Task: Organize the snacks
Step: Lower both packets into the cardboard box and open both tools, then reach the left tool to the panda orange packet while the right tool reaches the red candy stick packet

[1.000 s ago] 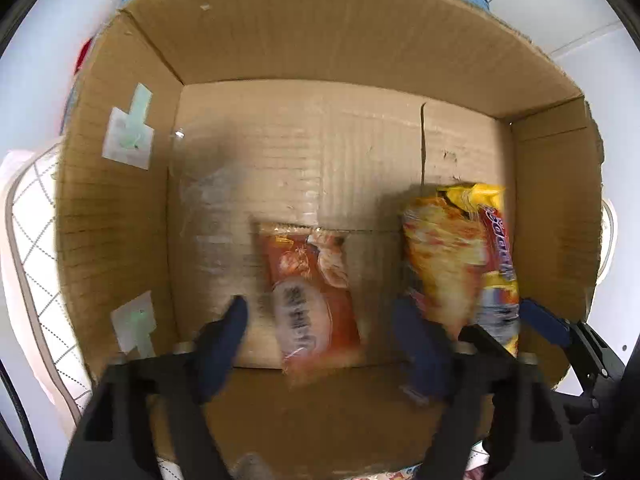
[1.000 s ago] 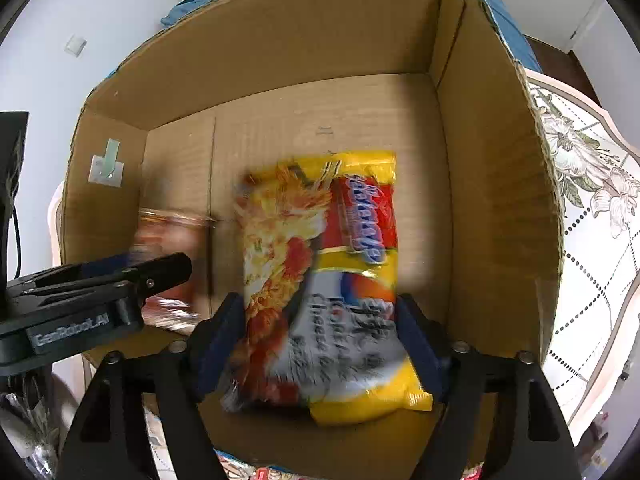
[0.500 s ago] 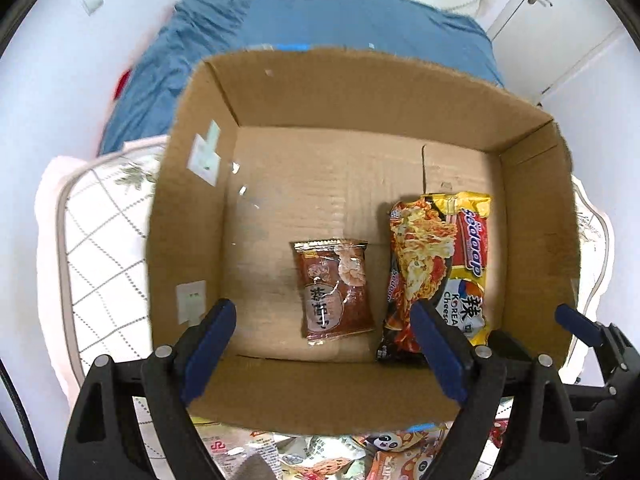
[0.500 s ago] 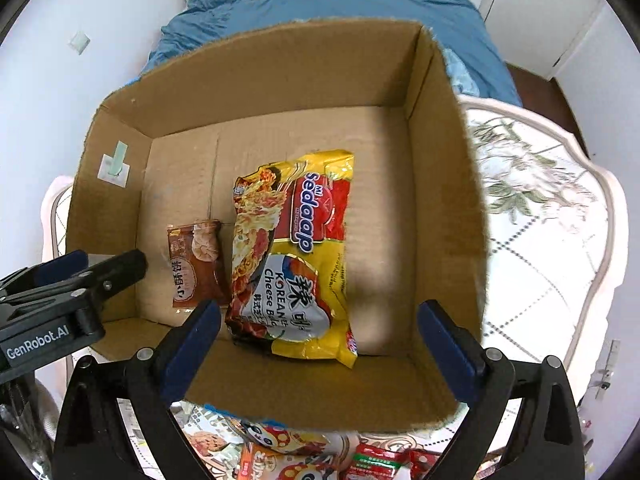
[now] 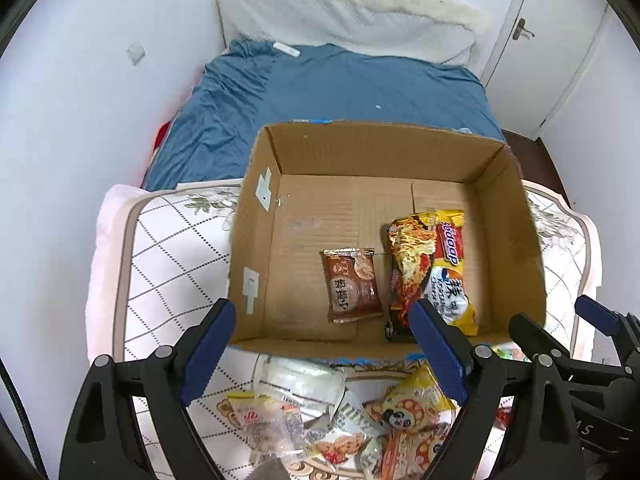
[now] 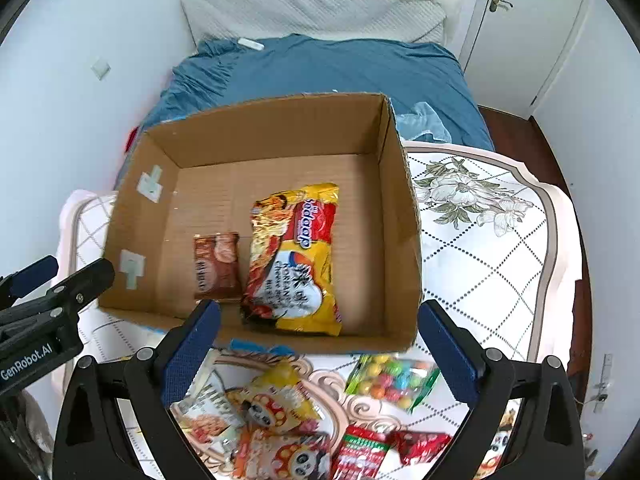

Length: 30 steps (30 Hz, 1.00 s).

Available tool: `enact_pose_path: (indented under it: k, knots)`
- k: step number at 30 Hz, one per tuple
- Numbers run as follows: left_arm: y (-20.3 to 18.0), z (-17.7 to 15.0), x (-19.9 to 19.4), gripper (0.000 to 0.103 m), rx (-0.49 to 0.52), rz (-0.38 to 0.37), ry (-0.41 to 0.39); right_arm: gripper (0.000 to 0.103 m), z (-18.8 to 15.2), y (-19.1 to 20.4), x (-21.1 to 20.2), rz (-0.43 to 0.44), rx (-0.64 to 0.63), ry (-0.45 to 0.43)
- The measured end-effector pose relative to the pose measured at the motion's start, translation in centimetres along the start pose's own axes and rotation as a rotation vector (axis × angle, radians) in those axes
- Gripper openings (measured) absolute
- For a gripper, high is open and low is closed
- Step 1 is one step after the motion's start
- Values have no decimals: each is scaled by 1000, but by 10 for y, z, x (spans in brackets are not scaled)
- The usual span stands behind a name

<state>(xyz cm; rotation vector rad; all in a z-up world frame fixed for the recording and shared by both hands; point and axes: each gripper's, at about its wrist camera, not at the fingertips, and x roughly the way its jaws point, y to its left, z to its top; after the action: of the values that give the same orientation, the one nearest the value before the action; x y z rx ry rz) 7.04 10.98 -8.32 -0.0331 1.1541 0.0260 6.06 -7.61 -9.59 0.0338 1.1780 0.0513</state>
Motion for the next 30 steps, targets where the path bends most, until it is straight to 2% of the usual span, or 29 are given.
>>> enact_pose_path:
  k: [9,15,22,25,29,30]
  knots:
    - [5,-33,-43,89,-17,10,-52,101,-34,7,-43,48,3,-28]
    - [8,-77,-46,89,-41,0,-15,101,-80,-2,-46,93,42,37]
    - [-5,-141,-6,89,-7,0,134,101,-153,-42,0,114,192,225]
    - [-10,-156,12,89,18,14,169,101,-179,-60,31,113,264,312]
    - [-24,-168,37,89,117,26,210,100,-205,-71,68,105,321,388]
    - [-29,-171,40,89,152,23,213,96,-208,-71,76,101,325,405]
